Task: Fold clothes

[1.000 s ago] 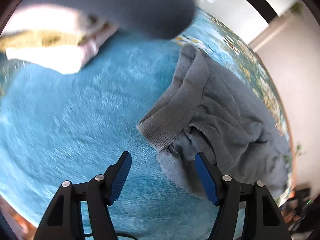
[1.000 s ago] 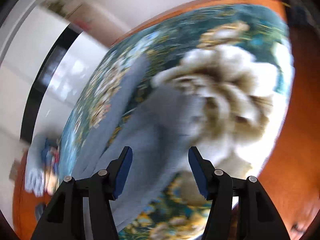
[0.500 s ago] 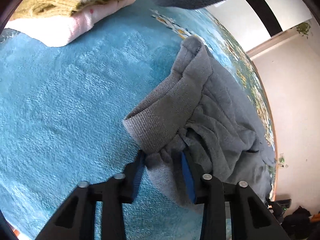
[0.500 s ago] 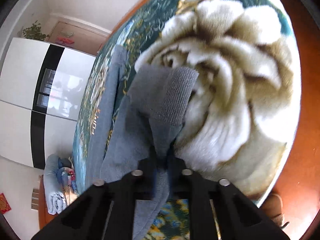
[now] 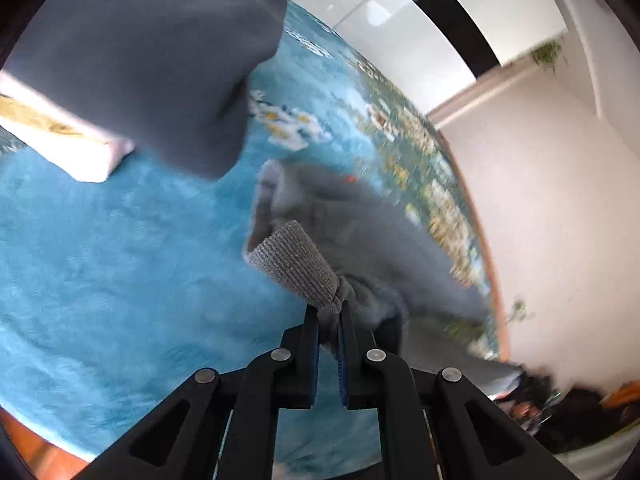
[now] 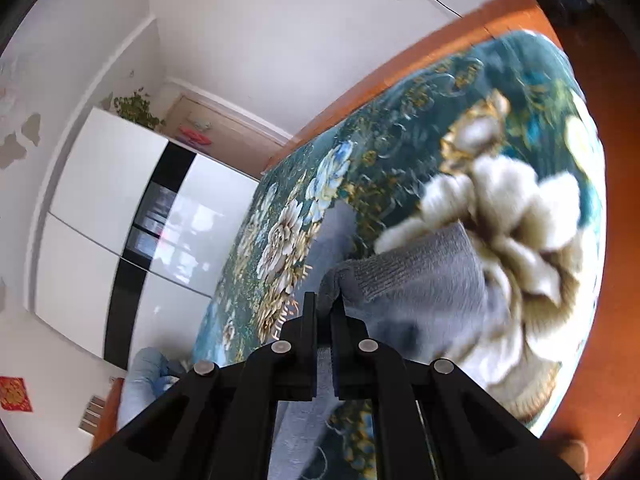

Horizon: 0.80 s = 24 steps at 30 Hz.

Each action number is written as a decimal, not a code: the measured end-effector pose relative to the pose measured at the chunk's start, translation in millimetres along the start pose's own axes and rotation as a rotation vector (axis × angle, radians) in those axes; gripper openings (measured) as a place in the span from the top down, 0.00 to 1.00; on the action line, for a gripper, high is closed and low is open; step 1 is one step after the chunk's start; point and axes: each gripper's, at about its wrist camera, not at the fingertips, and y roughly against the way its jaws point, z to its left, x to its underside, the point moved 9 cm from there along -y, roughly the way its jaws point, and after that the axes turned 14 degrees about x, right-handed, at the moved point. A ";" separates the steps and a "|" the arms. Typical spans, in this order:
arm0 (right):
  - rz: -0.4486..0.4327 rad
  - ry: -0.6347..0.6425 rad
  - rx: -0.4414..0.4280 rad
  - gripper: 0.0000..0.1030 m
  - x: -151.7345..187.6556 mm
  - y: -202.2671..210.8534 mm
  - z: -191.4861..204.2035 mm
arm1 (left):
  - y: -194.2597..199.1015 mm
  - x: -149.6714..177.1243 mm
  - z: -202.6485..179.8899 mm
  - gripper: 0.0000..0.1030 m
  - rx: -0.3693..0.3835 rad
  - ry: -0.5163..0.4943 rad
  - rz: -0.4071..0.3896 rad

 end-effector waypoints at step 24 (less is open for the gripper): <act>0.168 0.184 0.253 0.59 -19.9 -226.3 103.9 | -179.4 -154.6 75.4 0.82 -0.210 0.250 -0.091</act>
